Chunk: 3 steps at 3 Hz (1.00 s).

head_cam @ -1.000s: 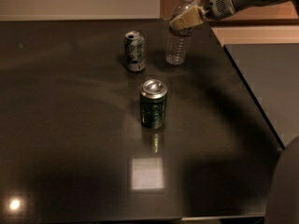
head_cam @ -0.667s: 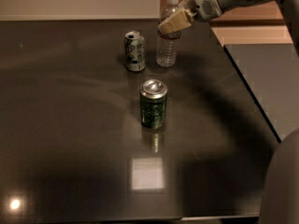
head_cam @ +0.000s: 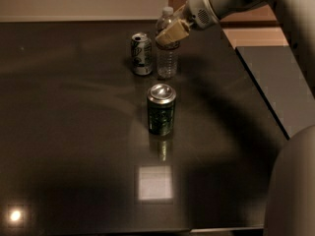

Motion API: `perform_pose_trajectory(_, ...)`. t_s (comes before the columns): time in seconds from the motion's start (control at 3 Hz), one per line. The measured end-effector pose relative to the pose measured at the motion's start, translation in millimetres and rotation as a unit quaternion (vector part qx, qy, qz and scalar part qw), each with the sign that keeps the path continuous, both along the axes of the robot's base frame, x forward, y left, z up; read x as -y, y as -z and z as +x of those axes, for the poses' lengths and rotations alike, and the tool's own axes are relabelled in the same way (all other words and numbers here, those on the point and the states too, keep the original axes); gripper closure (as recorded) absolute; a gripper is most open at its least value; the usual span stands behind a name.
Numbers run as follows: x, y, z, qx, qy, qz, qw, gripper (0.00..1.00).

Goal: Move water bottle near 7up can

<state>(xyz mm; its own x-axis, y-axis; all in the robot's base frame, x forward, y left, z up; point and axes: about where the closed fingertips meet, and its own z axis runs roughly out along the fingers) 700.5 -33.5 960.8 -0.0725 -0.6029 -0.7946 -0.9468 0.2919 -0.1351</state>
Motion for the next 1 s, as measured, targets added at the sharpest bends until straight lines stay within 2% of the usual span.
perform_pose_trajectory(0.33,-2.1,8.5,1.0,0.004,-0.002,-0.007,1.0,0.66)
perform_pose_trajectory(1.0,-1.4,14.0,3.7,0.018,0.003,-0.007,0.9998,0.18)
